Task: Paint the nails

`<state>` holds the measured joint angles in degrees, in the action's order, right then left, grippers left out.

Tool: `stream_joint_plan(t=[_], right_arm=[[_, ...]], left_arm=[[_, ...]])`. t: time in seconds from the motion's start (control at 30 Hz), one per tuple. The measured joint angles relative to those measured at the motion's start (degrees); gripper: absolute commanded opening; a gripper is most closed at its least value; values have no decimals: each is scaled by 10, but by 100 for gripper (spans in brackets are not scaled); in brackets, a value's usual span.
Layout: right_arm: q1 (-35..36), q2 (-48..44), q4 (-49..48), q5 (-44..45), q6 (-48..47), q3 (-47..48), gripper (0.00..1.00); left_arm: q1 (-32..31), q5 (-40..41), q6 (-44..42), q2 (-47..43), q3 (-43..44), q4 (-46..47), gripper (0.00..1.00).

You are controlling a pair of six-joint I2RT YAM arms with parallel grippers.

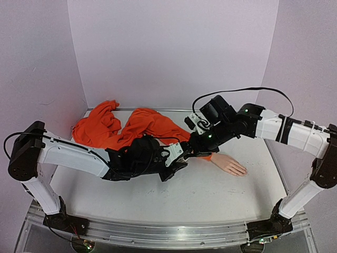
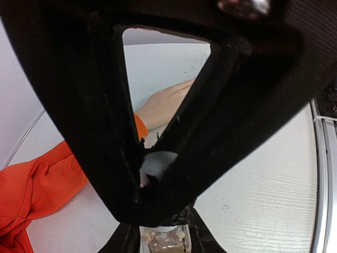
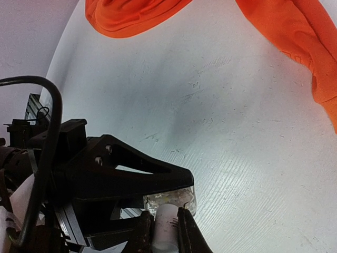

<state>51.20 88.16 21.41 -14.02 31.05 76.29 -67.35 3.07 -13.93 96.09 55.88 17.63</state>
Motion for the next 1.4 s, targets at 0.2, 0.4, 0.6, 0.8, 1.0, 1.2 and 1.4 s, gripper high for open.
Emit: stream_joint_plan(t=[0.2,0.4,0.6,0.8,1.0,1.2,1.4], right_arm=[[0,0,5,-5,-13,3,0],[1,0,15,-58,-104,3,0],[9,-43,-14,-166,-297,-24,29],[14,-58,-44,-106,-279,4,74],[8,-56,-79,28,-111,17,82],[8,-47,-138,100,42,2,75],[21,21,-173,141,107,40,60]], left_arm=[[0,-12,4,0,3,0,5],[8,-90,5,-30,-25,-4,0],[44,-293,47,-92,-37,-54,0],[53,-303,88,-140,-38,-63,0],[51,-105,113,-149,-39,-74,0],[52,77,125,-124,-30,-76,0],[51,147,128,-96,-23,-77,0]])
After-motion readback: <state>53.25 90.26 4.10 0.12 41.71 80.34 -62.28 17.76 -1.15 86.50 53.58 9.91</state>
